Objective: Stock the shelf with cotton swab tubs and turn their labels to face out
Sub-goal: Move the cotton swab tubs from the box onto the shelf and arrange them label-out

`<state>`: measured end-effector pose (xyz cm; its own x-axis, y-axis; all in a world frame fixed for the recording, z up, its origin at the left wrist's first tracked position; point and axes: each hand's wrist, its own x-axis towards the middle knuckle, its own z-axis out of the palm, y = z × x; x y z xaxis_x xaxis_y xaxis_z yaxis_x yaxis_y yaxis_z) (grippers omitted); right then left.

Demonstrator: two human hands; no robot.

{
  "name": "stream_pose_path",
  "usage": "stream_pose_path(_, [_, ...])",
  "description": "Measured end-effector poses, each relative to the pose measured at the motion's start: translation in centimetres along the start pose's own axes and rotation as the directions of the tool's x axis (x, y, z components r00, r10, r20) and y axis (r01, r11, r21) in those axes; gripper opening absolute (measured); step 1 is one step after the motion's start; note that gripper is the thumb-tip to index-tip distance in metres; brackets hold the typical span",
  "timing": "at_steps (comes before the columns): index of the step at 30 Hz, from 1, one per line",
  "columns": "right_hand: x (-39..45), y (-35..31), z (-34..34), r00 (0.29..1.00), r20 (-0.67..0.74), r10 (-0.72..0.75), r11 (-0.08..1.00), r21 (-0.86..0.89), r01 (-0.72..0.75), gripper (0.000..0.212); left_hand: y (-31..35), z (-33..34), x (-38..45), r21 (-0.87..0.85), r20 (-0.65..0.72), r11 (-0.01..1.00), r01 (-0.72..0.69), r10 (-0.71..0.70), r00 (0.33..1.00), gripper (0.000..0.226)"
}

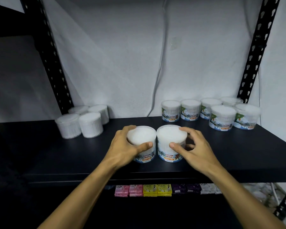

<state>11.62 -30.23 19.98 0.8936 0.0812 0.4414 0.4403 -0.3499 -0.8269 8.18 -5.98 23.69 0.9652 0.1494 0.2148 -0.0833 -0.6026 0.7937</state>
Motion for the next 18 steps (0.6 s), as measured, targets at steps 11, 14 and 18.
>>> stream_pose_path(11, [1.2, 1.1, -0.9, 0.986, 0.167, 0.015, 0.982, 0.185, -0.046, 0.051, -0.4, -0.2, 0.7, -0.135, 0.067, 0.991, -0.009, 0.018, 0.998, 0.044])
stream_pose_path(14, [1.6, 1.3, -1.4, 0.976, 0.217, 0.011, 0.977, 0.207, -0.057, 0.045, -0.5, -0.6, 1.0, -0.16, 0.118, 0.987, -0.015, 0.034, 0.992, 0.041])
stream_pose_path(18, [1.9, 1.2, -1.6, 0.967, 0.254, 0.009, 0.969, 0.237, -0.072, 0.045, -0.6, -0.7, 1.2, -0.18, 0.143, 0.983, -0.018, 0.044, 0.989, 0.039])
